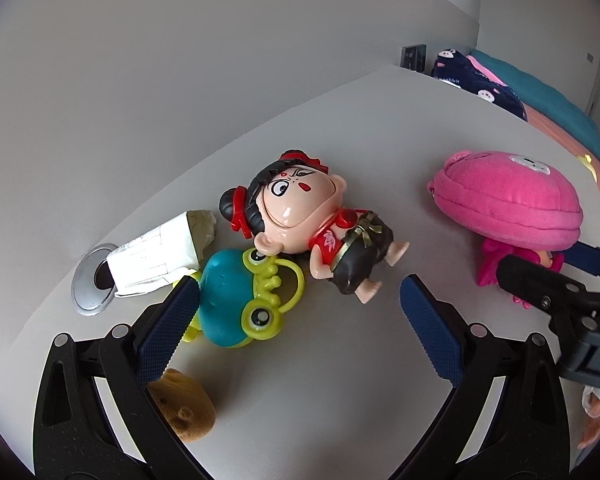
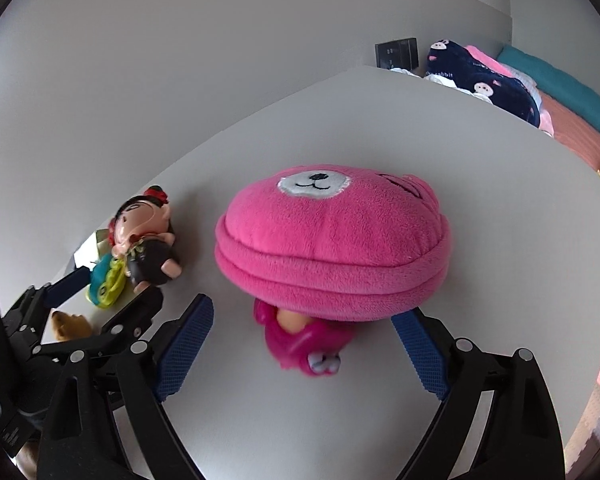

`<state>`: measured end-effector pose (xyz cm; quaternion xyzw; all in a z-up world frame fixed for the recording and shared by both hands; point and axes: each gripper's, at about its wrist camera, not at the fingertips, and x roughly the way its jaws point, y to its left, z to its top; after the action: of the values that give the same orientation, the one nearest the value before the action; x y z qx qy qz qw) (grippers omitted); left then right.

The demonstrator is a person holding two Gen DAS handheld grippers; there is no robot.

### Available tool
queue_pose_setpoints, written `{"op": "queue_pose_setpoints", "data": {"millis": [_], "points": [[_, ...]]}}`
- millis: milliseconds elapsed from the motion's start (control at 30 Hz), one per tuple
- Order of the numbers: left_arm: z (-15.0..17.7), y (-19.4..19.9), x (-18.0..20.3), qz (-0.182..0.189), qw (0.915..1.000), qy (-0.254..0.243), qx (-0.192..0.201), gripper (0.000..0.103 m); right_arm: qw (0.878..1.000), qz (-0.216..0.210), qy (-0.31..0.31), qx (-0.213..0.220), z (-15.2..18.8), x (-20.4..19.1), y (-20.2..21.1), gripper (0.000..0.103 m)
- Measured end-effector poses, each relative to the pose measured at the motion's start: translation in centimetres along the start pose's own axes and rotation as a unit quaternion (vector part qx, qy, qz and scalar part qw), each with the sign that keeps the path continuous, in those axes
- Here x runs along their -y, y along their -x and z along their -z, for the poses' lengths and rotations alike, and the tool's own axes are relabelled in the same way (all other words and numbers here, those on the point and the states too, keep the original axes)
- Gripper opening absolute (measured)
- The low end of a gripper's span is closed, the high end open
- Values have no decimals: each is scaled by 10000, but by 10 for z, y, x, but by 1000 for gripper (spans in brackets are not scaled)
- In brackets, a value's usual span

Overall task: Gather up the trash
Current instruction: 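Grasp the pink plush figure with the right tool while the left tool approaches the teal frog toy, then grasp the teal frog toy with the left tool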

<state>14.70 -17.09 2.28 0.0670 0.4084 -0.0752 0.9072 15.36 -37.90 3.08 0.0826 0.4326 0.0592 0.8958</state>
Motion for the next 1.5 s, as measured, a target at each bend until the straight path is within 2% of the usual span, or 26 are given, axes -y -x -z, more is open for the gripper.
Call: {"op": "queue_pose_setpoints", "data": {"millis": [67, 100, 133, 167, 200, 433, 533, 767, 800, 867, 900, 933, 1033, 1300, 1400, 1500], "points": [[0, -2, -1, -84, 10000, -38, -10, 97, 10000, -63, 13, -70, -1, 0, -5, 90], [-2, -5, 1, -132, 9999, -77, -8, 97, 9999, -105, 8, -119, -2, 0, -8, 81], [-2, -6, 1, -215, 9997, -130, -16, 97, 9997, -172, 9, -196, -1, 0, -12, 56], [-2, -7, 1, -255, 9996, -145, -15, 97, 9994, -182, 39, -301, 0, 0, -15, 46], [-1, -8, 1, -278, 9995, -162, -13, 97, 9995, -161, 107, -268, 0, -2, -13, 43], [-1, -8, -5, -504, 9987, -111, -4, 97, 9990, -366, 90, -258, 11, -2, 3, 43], [-1, -14, -5, -536, 9984, -114, -149, 97, 9983, -523, 5, -264, 16, -1, 11, 43], [-7, -25, -13, -452, 9986, -75, -275, 97, 9969, -745, -164, -175, 28, 2, 22, 43], [-8, -25, -13, -456, 9986, -92, -264, 95, 9968, -761, -178, -162, 30, 1, 24, 43], [-8, -22, -9, -537, 9983, -174, -159, 76, 9966, -795, -181, -136, 34, 2, 27, 43], [-7, -19, -6, -656, 9974, -272, -89, 58, 9965, -806, -181, -119, 38, 0, 30, 43], [-7, -19, -4, -732, 9967, -342, -69, 52, 9964, -825, -185, -103, 39, 0, 32, 42], [-5, -16, -2, -666, 9969, -423, -51, 52, 9959, -887, -183, -41, 43, -1, 41, 42], [-3, 2, 0, -343, 9991, -244, -2, 46, 9936, -1037, -433, 53, 51, 12, 55, 42], [-3, 13, 6, -272, 9992, -258, 101, 34, 9924, -1095, -557, 84, 54, 21, 59, 42], [-4, 20, 10, 84, 9997, -193, 84, 34, 9913, -1151, -625, 133, 56, 28, 66, 42]]}}
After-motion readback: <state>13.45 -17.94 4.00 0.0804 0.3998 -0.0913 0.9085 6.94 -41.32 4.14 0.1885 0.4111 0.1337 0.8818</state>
